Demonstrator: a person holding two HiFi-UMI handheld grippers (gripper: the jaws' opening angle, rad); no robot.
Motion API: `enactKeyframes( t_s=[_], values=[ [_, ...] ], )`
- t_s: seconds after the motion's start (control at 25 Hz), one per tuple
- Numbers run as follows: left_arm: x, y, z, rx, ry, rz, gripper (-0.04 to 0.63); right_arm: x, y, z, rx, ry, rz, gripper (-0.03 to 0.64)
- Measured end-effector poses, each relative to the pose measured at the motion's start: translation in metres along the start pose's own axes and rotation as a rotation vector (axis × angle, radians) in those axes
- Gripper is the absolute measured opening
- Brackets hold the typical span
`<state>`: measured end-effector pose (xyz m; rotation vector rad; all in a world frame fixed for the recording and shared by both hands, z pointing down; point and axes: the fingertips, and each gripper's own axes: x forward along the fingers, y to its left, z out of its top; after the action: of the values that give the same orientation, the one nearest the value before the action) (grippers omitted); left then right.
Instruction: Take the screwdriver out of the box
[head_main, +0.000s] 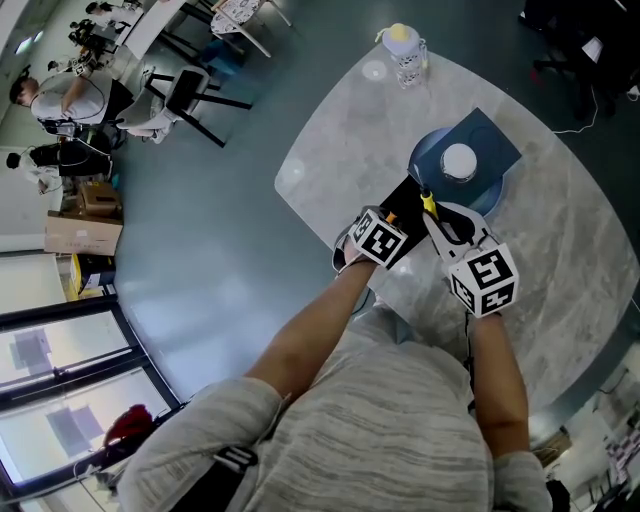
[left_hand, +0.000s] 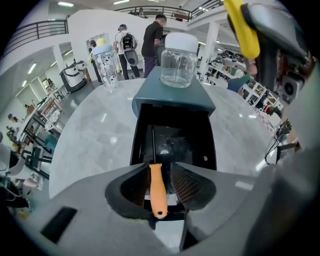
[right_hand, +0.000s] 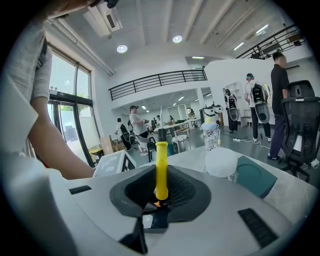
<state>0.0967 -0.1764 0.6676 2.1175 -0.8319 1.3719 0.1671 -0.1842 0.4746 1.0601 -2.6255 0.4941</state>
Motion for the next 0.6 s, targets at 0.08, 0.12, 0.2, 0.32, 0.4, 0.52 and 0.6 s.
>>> enactKeyframes(
  t_s=[0.08,0.12,0.2,0.32,0.4,0.52,0.6],
  values=[
    [0.006,0.0,-0.002,-0.006,0.023,0.005,0.138,0.0,-0.003,-0.001,0.003,0.0,0.001,0.064],
    [0.008,0.001,-0.003,-0.008,0.034,0.008,0.14,0.0,-0.004,-0.002,0.004,0.001,0.002,0.064],
    [0.012,0.002,-0.005,-0.008,0.055,0.018,0.14,0.0,-0.005,-0.002,0.007,0.002,0.002,0.064],
    [0.016,0.003,-0.007,0.007,0.073,0.043,0.138,0.0,-0.007,-0.001,0.012,0.0,0.001,0.064],
    [0.019,0.002,-0.01,0.013,0.086,0.052,0.138,0.0,-0.007,-0.001,0.013,0.001,0.002,0.064],
    [0.025,0.002,-0.015,0.011,0.104,0.053,0.138,0.002,-0.007,-0.001,0.009,0.003,0.008,0.064],
    [0.026,0.001,-0.016,0.01,0.103,0.046,0.138,0.003,-0.007,-0.001,0.008,0.005,0.011,0.064]
  ],
)
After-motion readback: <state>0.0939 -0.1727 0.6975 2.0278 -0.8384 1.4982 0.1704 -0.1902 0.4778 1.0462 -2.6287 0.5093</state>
